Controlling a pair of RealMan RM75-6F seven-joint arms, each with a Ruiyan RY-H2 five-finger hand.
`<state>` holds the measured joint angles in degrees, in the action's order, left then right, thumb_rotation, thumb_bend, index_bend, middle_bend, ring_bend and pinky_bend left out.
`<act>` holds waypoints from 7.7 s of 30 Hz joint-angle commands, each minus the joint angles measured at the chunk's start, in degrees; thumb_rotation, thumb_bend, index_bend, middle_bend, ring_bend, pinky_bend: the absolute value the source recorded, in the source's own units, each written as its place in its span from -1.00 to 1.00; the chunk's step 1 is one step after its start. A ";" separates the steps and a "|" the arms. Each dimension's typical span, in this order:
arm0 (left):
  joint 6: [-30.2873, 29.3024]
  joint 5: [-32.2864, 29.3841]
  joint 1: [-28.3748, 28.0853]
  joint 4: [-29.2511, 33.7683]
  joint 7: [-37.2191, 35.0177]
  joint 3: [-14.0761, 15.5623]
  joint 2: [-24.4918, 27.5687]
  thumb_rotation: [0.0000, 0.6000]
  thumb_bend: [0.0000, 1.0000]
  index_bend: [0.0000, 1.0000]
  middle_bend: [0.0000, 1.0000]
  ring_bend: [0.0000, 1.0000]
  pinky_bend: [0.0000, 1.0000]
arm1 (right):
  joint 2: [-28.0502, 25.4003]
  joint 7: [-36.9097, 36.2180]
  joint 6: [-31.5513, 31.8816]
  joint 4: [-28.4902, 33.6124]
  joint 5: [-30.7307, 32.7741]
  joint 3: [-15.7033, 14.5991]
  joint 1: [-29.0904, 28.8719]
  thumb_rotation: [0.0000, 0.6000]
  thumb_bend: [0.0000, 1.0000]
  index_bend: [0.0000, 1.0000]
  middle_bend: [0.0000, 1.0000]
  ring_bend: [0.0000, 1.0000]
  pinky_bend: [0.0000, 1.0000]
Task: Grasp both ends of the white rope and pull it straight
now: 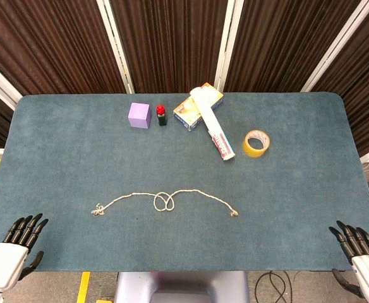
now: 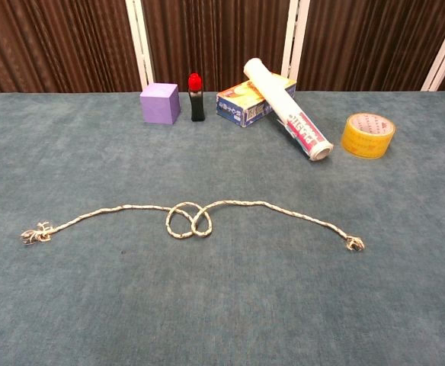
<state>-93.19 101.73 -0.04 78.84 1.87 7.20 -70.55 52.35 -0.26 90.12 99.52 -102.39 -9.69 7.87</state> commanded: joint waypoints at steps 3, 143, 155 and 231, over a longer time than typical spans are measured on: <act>0.49 0.69 -0.12 0.28 -0.03 0.59 -0.16 1.00 -0.15 -1.00 -1.00 -1.00 -0.81 | 0.25 0.45 -0.07 0.04 -0.19 0.03 -0.11 1.00 -0.22 -1.00 -1.00 -1.00 -1.00; 19.01 -17.55 -18.89 -14.11 17.88 -9.81 -24.58 1.00 0.07 0.22 -0.92 -1.00 -0.72 | 44.86 40.49 -24.09 -13.70 33.72 15.92 -28.99 1.00 -0.22 0.11 -0.93 -1.00 -1.00; 19.30 -17.74 -19.06 -14.55 16.93 -9.75 -24.39 1.00 0.07 0.22 -0.92 -1.00 -0.72 | 47.44 40.95 -24.04 -15.62 35.88 16.38 -30.62 1.00 -0.24 0.16 -0.89 -1.00 -1.00; 16.91 -20.69 -17.58 -16.71 16.25 -11.61 -20.26 1.00 0.08 0.22 -0.92 -1.00 -0.72 | 31.70 29.63 -22.78 -21.25 43.21 20.93 -30.12 1.00 0.36 0.66 -0.54 -1.00 -1.00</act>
<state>-76.34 81.15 -17.69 62.31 18.11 -4.42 -90.78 84.32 29.71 67.61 78.64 -59.43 11.17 -22.43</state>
